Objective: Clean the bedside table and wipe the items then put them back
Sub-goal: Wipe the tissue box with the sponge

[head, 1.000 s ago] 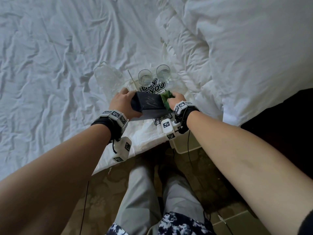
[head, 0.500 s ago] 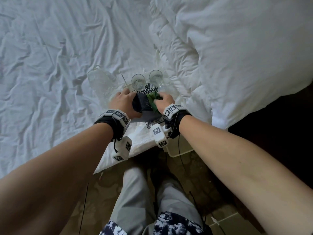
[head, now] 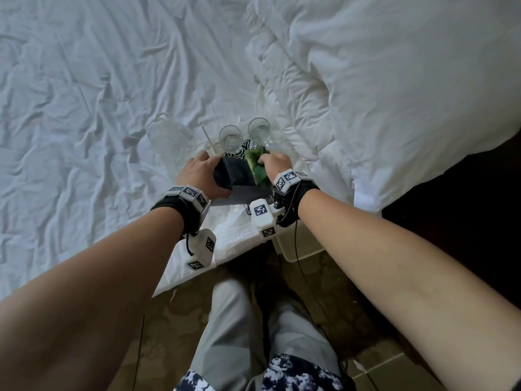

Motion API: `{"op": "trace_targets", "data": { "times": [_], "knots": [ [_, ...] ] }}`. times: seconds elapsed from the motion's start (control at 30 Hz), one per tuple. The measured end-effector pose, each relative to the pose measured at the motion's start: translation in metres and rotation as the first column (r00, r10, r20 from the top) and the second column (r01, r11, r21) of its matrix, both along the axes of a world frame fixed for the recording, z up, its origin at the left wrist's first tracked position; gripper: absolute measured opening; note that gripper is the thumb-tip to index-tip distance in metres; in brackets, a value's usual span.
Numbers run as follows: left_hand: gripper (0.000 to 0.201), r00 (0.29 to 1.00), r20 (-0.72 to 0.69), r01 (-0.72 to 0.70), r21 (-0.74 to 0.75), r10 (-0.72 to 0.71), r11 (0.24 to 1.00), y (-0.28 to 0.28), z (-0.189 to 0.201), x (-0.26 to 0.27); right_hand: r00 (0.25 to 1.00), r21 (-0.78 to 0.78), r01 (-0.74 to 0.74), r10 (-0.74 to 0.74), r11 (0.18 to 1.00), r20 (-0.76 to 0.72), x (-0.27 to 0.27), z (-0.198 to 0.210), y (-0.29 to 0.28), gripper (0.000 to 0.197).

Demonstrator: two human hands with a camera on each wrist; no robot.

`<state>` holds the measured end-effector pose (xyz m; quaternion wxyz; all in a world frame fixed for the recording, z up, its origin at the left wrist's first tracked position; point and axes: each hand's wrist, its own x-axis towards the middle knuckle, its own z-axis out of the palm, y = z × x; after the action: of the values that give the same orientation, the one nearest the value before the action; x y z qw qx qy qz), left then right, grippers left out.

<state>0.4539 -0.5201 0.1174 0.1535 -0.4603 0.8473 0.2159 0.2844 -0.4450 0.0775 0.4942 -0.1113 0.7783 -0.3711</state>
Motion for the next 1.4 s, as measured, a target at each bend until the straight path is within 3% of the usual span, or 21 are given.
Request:
{"op": "trace_targets", "data": {
  "times": [0.07, 0.13, 0.3, 0.47, 0.7, 0.9, 1.0, 1.1, 1.2, 1.4],
  "knots": [
    [0.078, 1.0, -0.008, 0.001, 0.007, -0.001, 1.0, -0.002, -0.001, -0.001, 1.0, 0.062, 0.031, -0.03, 0.998, -0.009, -0.004, -0.006, 0.004, 0.01],
    [0.079, 1.0, -0.009, -0.002, 0.006, 0.002, 1.0, -0.004, -0.002, 0.001, 1.0, 0.105, -0.003, 0.001, 0.994, 0.014, -0.002, -0.012, 0.006, 0.027],
    [0.079, 1.0, -0.004, 0.004, 0.006, -0.004, 1.0, -0.004, -0.004, 0.001, 0.991, 0.038, -0.132, 0.133, 0.99, -0.009, 0.012, -0.003, 0.0, 0.029],
    [0.076, 1.0, -0.005, 0.027, -0.01, -0.027, 1.0, -0.004, -0.002, -0.008, 0.978, 0.048, -0.194, 0.197, 0.98, -0.072, 0.015, 0.008, -0.001, 0.047],
    [0.077, 0.999, 0.027, 0.034, 0.003, -0.034, 0.999, -0.004, 0.0, -0.017, 0.989, -0.047, -0.149, 0.148, 0.988, -0.018, 0.023, 0.001, -0.006, 0.039],
    [0.077, 0.999, -0.043, 0.019, -0.002, -0.019, 1.0, -0.007, -0.002, 0.002, 0.968, -0.131, -0.054, 0.084, 0.99, 0.235, 0.019, 0.007, 0.0, 0.028],
    [0.079, 0.998, -0.052, 0.022, -0.002, -0.022, 1.0, -0.009, -0.004, 0.006, 0.986, -0.033, 0.012, -0.006, 0.999, 0.165, 0.004, 0.001, 0.006, 0.021],
    [0.081, 0.999, -0.035, 0.012, -0.003, -0.013, 1.0, -0.009, -0.004, 0.007, 0.998, 0.109, 0.03, -0.035, 0.994, 0.047, -0.007, -0.01, 0.014, 0.028],
    [0.081, 0.999, -0.042, 0.003, -0.006, -0.003, 1.0, -0.007, -0.006, 0.013, 0.999, 0.143, 0.046, -0.048, 0.989, 0.011, -0.009, -0.021, 0.023, 0.021],
    [0.077, 0.998, -0.058, -0.016, -0.016, 0.016, 1.0, -0.003, -0.008, 0.022, 0.999, 0.112, -0.026, 0.021, 0.993, 0.05, 0.003, -0.027, 0.015, 0.029]
  ]
}}
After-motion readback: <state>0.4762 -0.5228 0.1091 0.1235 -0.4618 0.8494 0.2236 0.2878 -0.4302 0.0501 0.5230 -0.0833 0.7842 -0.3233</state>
